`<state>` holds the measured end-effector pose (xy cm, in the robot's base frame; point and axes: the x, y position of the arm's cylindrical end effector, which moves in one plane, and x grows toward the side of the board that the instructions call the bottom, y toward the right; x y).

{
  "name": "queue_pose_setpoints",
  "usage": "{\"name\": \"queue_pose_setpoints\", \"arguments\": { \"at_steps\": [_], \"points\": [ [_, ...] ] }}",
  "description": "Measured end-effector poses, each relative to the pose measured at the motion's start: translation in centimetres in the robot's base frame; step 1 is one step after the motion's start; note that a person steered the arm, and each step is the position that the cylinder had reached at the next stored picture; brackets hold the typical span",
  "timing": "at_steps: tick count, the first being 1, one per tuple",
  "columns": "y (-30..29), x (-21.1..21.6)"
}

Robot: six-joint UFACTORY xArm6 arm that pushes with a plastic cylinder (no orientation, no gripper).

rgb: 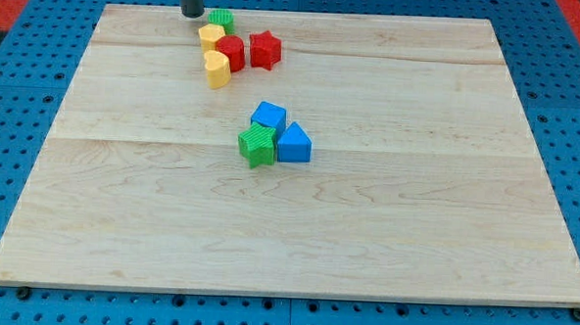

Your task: Move the green circle to the top of the red star

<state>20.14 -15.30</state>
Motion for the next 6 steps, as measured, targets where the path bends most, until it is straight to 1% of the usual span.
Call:
{"name": "queue_pose_setpoints", "arguments": {
  "at_steps": [1, 3, 6],
  "points": [
    [1.5, 0.1],
    [4.9, 2.1],
    [14.7, 3.1]
  ]
}}
